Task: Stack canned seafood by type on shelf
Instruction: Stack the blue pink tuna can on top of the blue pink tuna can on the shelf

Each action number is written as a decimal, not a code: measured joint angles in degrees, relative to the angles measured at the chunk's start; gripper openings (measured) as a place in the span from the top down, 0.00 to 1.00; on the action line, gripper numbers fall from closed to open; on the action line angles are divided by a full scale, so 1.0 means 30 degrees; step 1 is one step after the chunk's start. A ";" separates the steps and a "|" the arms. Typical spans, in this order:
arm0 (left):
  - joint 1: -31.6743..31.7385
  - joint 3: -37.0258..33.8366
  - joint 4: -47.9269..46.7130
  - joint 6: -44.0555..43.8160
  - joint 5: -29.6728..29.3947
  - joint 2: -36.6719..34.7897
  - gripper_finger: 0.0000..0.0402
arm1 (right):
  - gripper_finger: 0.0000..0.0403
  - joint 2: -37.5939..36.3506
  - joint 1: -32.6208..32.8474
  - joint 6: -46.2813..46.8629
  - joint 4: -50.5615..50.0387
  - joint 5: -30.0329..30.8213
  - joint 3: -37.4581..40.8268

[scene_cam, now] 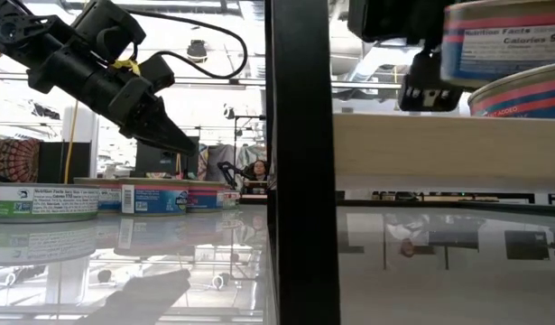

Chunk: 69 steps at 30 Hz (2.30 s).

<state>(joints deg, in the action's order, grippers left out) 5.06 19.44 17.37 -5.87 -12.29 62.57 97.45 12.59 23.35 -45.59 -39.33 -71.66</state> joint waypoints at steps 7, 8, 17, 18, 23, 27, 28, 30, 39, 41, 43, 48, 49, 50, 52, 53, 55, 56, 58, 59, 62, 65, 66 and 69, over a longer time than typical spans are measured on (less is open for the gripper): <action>0.0000 0.0000 0.0007 0.0138 0.0000 0.0000 0.42 | 0.20 -0.0153 0.0529 0.0571 -0.0651 -0.0026 0.0029; 0.0000 0.0000 0.0010 0.0141 -0.0007 0.0000 0.42 | 0.17 -0.0160 0.0529 0.0585 -0.0865 -0.0164 0.0029; 0.0000 0.0000 0.0036 0.0576 -0.0015 0.0000 0.42 | 0.03 -0.0160 0.0381 0.0724 -0.1730 -0.0414 0.0029; 0.0000 0.0000 0.0036 0.0576 -0.0015 0.0000 0.42 | 0.04 -0.0160 0.0384 0.0724 -0.1726 -0.0415 0.0029; 0.0000 0.0000 0.0029 0.0576 -0.0015 0.0000 0.42 | 0.01 -0.0262 0.0176 0.0764 -0.2397 -0.0415 -0.0349; 0.0000 0.0000 0.0022 0.0561 -0.0011 0.0000 0.42 | 0.01 -0.0277 -0.0105 0.0763 -0.3127 -0.0101 -0.1126; 0.0000 0.0000 0.0011 0.0561 0.0019 0.0000 0.42 | 0.01 -0.0284 -0.0147 0.0757 -0.3133 0.0134 -0.1241; 0.0000 0.0000 0.0007 0.0570 0.0195 0.0000 0.42 | 0.01 -0.0291 -0.0148 0.0733 -0.3137 0.0682 -0.1337; 0.0000 0.0000 -0.0009 0.0576 0.0466 0.0000 0.42 | 0.01 -0.0440 -0.0513 0.0755 -0.3797 0.1249 -0.1341; 0.0000 0.0000 -0.0036 0.0576 0.0480 0.0000 0.42 | 0.01 -0.0623 -0.0476 0.0707 -0.4528 0.1158 -0.1348; 0.0001 0.0000 -0.0032 0.0579 0.0481 0.0000 0.42 | 0.01 -0.0843 -0.0483 0.0716 -0.5362 0.1100 -0.1348; 0.0001 0.0000 -0.0127 0.0583 0.0488 0.0000 0.42 | 0.01 -0.1937 -0.0448 0.0712 -0.7400 0.1713 -0.1348; 0.0000 0.0000 -0.0138 0.0583 0.0487 0.0000 0.42 | 0.01 -0.2193 -0.0396 0.0713 -0.7834 0.2307 -0.1348; 0.0000 0.0000 -0.0124 0.0583 0.0487 0.0000 0.42 | 0.01 -0.2454 -0.0286 0.0714 -0.8287 0.2992 -0.1348; 0.0006 0.0000 -0.0146 0.0583 0.0487 0.0000 0.42 | 0.01 -0.2859 0.0053 0.0715 -0.9157 0.4856 -0.1348; 0.0002 0.0000 -0.0139 0.0583 0.0486 0.0000 0.42 | 0.01 -0.2952 0.0296 0.0709 -0.9528 0.5846 -0.1348; 0.0005 0.0000 -0.0143 0.0583 0.0488 0.0000 0.42 | 0.01 -0.2885 0.0893 0.0711 -1.0091 0.7701 -0.1348; 0.0001 0.0000 -0.0138 0.0583 0.0488 0.0000 0.42 | 0.01 -0.2742 0.1229 0.0716 -1.0176 0.8223 -0.1315; 0.0000 0.0000 -0.0139 0.0569 0.0508 0.0000 0.42 | 0.01 -0.2429 0.1926 0.0716 -0.9912 0.8457 -0.0944; 0.0002 0.0000 -0.0139 0.0568 0.0541 0.0000 0.42 | 0.01 -0.2202 0.2249 0.0718 -0.9698 0.8458 -0.0701; 0.0007 0.0000 -0.0129 0.0554 0.0991 0.0000 0.42 | 0.01 -0.1303 0.3162 0.1125 -0.9220 0.8547 -0.0321; 0.0001 0.0000 -0.0123 0.0532 0.1056 0.0000 0.42 | 0.01 -0.0476 0.3880 0.1881 -0.8320 0.8692 -0.0321; 0.0004 0.0000 -0.0117 0.0525 0.1056 0.0000 0.42 | 0.01 -0.0226 0.4118 0.2138 -0.7886 0.8880 -0.0321; 0.0007 0.0000 -0.0090 0.0365 0.1049 0.0000 0.42 | 0.01 0.0358 0.4928 0.2925 -0.6823 0.9958 -0.0321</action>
<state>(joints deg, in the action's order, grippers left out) 5.08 19.44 17.10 -4.77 -9.15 62.57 98.52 27.37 32.12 -66.06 -9.46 -72.62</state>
